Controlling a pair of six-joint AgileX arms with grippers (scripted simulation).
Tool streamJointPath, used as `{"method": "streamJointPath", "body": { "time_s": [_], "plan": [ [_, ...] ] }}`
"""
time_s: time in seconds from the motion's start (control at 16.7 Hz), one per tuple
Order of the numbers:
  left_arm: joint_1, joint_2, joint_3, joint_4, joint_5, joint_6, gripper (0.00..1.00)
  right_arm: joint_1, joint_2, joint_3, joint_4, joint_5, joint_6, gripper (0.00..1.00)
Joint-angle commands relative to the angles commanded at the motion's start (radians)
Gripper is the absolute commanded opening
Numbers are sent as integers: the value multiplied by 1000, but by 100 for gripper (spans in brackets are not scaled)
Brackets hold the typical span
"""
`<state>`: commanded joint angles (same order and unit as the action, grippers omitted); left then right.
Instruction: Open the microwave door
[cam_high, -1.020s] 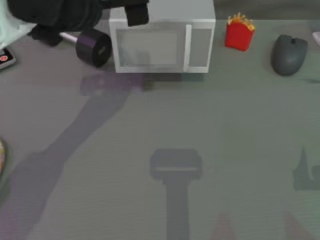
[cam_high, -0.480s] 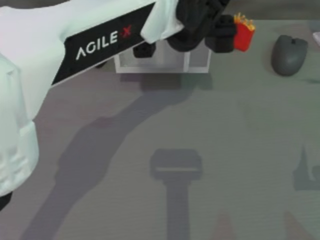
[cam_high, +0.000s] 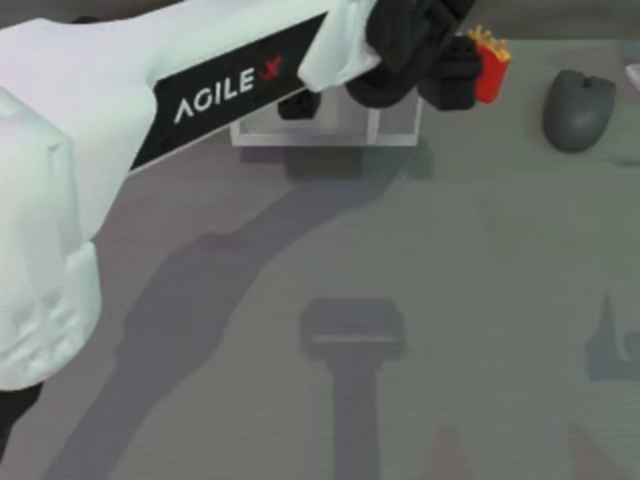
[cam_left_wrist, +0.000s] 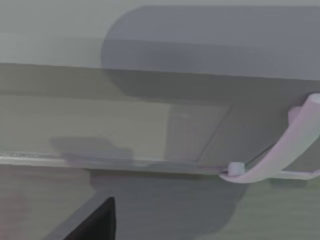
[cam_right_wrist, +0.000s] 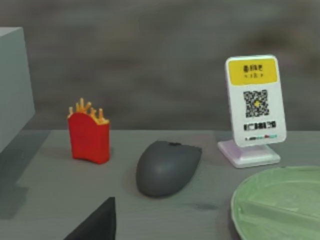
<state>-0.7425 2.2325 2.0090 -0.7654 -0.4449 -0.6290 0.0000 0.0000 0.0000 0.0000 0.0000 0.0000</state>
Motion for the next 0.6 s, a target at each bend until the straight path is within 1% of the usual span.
{"method": "streamJointPath", "body": {
  "time_s": [0.3, 0.6],
  "plan": [
    [50, 165, 82, 94, 30, 46, 100, 0, 0, 0, 0, 0, 0, 100],
    [59, 186, 94, 111, 36, 55, 100, 0, 0, 0, 0, 0, 0, 100]
  ]
}}
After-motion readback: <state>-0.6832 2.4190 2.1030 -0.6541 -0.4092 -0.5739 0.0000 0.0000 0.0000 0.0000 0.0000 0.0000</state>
